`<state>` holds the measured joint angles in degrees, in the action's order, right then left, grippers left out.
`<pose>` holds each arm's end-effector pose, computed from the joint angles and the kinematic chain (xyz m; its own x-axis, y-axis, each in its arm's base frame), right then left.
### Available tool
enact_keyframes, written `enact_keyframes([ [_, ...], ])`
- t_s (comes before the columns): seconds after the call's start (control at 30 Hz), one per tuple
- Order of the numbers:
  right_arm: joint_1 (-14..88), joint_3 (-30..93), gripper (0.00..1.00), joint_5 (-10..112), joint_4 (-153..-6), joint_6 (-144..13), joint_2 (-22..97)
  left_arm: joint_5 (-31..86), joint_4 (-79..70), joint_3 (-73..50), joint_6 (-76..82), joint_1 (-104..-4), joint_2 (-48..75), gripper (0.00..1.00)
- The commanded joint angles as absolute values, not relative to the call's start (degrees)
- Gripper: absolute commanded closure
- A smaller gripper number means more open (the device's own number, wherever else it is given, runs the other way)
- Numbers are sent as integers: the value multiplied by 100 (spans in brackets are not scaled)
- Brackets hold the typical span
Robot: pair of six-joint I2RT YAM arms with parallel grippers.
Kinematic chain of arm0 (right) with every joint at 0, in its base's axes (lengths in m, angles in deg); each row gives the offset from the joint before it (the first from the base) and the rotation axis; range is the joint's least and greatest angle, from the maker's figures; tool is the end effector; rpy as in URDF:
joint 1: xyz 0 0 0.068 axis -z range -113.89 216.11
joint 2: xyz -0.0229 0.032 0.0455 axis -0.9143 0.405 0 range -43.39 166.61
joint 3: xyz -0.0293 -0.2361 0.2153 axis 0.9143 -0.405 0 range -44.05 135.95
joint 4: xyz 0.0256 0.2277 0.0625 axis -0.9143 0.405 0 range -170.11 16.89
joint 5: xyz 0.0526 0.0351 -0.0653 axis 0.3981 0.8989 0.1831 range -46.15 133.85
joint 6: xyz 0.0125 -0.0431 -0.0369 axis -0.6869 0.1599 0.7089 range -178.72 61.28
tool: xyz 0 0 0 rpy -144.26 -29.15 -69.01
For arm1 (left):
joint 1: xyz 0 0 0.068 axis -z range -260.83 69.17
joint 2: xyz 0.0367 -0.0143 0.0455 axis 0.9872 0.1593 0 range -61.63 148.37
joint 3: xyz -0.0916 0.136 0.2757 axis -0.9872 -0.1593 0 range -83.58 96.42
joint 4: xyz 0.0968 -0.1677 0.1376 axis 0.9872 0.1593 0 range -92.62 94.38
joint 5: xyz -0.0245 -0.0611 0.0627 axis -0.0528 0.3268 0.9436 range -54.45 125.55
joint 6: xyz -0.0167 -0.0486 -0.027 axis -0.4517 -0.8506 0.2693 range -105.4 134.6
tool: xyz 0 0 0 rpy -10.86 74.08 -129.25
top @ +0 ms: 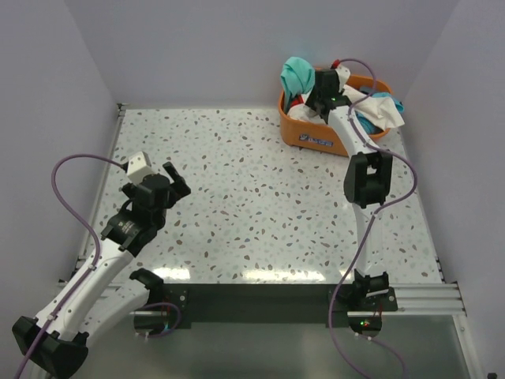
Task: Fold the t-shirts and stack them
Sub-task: Grab the tshirt from the pile, then move the tshirt to the center of the board
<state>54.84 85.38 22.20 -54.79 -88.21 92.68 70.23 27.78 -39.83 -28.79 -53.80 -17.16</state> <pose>0.5581 0.0955 0.3055 -0.3902 0.3888 -0.8346 0.3648 0.8976 0.2475 0.1080 -0.0284 0.3343 -0.2931 -0.4846 -0.8242 -0.3600 0.8545 -0.3745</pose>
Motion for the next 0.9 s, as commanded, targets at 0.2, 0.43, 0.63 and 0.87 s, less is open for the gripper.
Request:
enact_keyframes([
  [0.2, 5459, 8523, 100, 1906, -5868, -8677, 8617, 6992, 2428, -4025, -2767, -5376, -1804, 0],
  [0.43, 5372, 9510, 100, 2091, -5417, -8184, 7845, 6834, 2349, -4043, -2706, -5376, -1804, 0],
  [0.63, 5258, 9587, 100, 2530, -6077, -7841, 6597, 6764, 2278, -4025, -2679, -5376, -1777, 0],
  [0.87, 3872, 10430, 100, 2032, -6386, -6378, 5997, 6754, 2208, -4078, -2679, -5376, -1734, 0],
])
